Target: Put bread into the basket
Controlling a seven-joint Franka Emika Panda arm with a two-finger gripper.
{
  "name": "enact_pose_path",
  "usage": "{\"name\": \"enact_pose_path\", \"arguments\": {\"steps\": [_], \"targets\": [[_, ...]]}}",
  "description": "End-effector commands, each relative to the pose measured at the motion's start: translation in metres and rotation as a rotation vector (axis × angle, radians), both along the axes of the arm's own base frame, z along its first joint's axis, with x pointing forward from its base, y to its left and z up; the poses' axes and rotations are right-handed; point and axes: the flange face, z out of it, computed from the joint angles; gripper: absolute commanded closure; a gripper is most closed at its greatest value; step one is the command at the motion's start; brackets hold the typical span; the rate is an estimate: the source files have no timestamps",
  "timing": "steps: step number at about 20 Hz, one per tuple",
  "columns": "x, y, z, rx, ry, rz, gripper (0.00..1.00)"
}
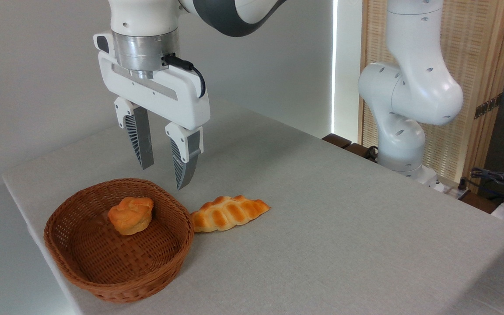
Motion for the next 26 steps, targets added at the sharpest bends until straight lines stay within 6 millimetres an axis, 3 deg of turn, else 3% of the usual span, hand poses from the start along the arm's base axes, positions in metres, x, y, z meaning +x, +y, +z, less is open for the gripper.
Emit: {"name": "enact_pose_path", "arguments": {"steps": [1,22,26], "targets": [[-0.0078,-0.0082,0.0128,0.014,0.052,-0.047,0.0],[-0.0068,-0.0095,0.0114,0.011,0.053,-0.047,0.0],[-0.0047,-0.0023,0.0127,0.012,0.039,-0.036,0.0]]}}
